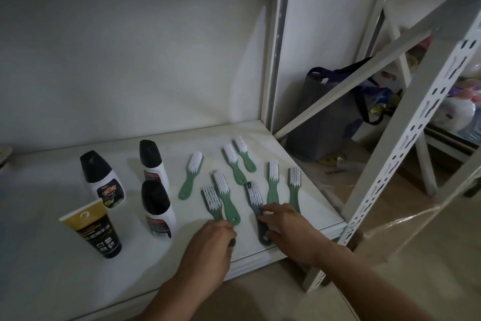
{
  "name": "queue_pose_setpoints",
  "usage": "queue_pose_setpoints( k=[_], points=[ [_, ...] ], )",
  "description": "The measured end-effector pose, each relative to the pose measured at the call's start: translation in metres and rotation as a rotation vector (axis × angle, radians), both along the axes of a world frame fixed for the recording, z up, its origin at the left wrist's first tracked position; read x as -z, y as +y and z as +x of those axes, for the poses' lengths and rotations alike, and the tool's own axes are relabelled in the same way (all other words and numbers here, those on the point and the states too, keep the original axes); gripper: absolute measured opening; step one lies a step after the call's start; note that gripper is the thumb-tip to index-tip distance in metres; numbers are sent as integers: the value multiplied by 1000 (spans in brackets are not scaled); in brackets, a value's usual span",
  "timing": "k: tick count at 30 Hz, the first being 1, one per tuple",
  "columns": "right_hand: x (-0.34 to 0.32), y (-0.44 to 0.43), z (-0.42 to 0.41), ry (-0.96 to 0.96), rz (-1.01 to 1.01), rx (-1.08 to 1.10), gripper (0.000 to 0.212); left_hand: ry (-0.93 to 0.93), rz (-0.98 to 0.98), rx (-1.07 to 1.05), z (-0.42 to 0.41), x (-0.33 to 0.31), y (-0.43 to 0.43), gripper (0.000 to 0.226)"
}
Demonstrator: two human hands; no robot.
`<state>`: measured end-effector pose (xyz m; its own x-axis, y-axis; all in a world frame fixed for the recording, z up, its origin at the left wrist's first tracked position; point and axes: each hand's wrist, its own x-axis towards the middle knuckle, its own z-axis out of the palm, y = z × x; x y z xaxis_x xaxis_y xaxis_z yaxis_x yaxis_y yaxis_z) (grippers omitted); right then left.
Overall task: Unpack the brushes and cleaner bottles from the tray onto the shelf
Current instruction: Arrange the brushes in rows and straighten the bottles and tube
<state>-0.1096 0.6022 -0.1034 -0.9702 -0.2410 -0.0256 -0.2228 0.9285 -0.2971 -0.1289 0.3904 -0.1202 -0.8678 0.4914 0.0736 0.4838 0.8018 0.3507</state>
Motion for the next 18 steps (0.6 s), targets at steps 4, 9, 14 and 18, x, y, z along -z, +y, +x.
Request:
queue_pose_setpoints(
  k=[4, 9, 14, 18],
  points=[
    [1, 1, 1, -4, -26, 9, 34, -1, 25, 15, -1, -1, 0, 13],
    [5, 4, 1, -13, -62, -9, 29, -34, 50, 13, -2, -1, 0, 17],
    [6, 17, -6, 165, -126, 211, 28, 63, 156, 2, -9, -13, 7, 26],
    [12, 20, -18, 118, 83, 230, 36, 106, 36, 19, -21, -10, 20, 37]
  ],
)
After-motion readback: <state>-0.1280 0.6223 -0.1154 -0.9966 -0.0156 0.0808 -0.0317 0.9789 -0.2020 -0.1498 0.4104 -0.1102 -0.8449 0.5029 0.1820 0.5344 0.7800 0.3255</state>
